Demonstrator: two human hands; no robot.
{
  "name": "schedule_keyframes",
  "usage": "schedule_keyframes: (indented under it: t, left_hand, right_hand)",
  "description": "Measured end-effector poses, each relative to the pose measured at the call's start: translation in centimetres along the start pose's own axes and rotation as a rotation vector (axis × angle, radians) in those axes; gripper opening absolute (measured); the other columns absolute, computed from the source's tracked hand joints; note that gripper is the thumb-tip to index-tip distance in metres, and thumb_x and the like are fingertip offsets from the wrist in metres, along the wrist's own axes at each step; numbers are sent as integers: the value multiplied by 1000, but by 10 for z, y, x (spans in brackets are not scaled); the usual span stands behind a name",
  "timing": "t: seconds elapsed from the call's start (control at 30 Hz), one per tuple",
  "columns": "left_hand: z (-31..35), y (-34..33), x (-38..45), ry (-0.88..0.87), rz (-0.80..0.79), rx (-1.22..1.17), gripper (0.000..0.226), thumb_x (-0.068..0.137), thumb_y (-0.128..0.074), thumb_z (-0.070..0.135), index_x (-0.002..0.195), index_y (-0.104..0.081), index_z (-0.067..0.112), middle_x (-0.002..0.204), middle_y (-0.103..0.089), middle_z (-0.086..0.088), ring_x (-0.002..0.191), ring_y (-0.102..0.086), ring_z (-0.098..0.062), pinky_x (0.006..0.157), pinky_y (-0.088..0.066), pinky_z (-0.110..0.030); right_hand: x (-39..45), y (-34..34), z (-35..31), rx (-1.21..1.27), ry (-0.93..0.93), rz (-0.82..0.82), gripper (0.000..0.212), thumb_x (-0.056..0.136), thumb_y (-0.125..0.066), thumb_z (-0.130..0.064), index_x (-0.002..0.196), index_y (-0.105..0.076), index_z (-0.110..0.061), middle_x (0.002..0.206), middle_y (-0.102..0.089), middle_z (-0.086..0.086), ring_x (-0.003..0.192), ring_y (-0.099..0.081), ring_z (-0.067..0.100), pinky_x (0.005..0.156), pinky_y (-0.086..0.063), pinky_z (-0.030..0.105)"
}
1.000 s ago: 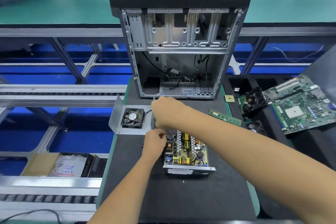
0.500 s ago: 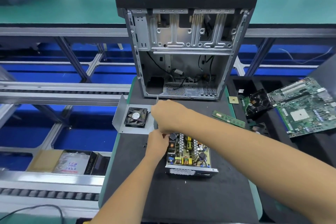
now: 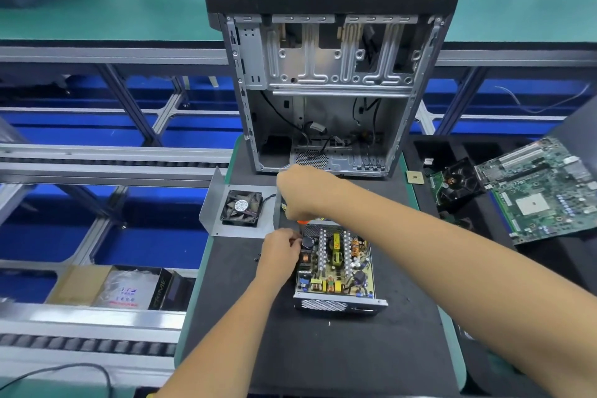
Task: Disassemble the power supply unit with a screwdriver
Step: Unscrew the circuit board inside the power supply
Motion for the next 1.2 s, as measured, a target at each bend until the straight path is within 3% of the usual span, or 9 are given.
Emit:
schedule_keyframes:
  t: [0.27, 0.43, 0.83, 0.97, 1.1, 1.2]
  left_hand:
    - [2, 3, -4, -29, 23, 40, 11, 92, -57, 14, 88, -66, 9, 81, -64, -4, 76, -58, -19, 64, -41, -25]
    - [0, 4, 0, 10, 0, 7, 11, 91, -59, 13, 94, -66, 5, 85, -67, -8, 80, -60, -20, 74, -52, -34]
    - [-4, 4, -3, 62, 14, -138, 12, 84, -61, 5, 81, -72, 10, 74, -66, 2, 68, -57, -8, 54, -38, -6]
    - [-3, 3, -3, 61, 18, -140, 14, 84, -62, 4, 76, -68, 14, 68, -62, 5, 67, -57, -7, 54, -40, -5]
    - [-4, 2, -2, 68, 17, -133, 10, 86, -62, 7, 86, -71, 10, 74, -64, 2, 72, -60, -11, 62, -42, -13]
    - [-4, 0, -3, 43, 14, -122, 12, 87, -60, 7, 90, -72, 9, 78, -66, 0, 74, -60, -11, 61, -40, -12]
  right_hand:
    - [1, -5, 0, -9, 26, -31, 30, 77, -58, -6, 63, -32, -13, 66, -36, 4, 54, -39, 17, 44, -31, 27]
    - [6, 1, 3, -37, 36, -20, 28, 73, -58, -4, 59, -35, -12, 62, -39, 5, 53, -40, 19, 42, -30, 24]
    - [9, 3, 6, -54, 19, -3, 23, 74, -60, -7, 65, -39, -11, 61, -42, 5, 47, -35, 17, 39, -24, 23]
    - [9, 5, 8, -20, 21, -5, 26, 73, -62, -9, 63, -38, -11, 61, -41, 4, 52, -37, 19, 40, -25, 24]
    - [8, 8, 12, 24, 6, 19, 34, 72, -63, -11, 56, -33, -12, 56, -39, 4, 46, -32, 18, 39, -23, 23]
    - [6, 10, 14, 43, 9, 11, 37, 71, -63, -11, 55, -31, -13, 52, -35, 3, 44, -28, 18, 39, -22, 23]
Point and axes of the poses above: each hand's wrist, its own x-axis towards the middle knuckle, its own y-axis out of the back of the hand, z = x × y, the point moved 4 cm from there along x, towards the middle knuckle
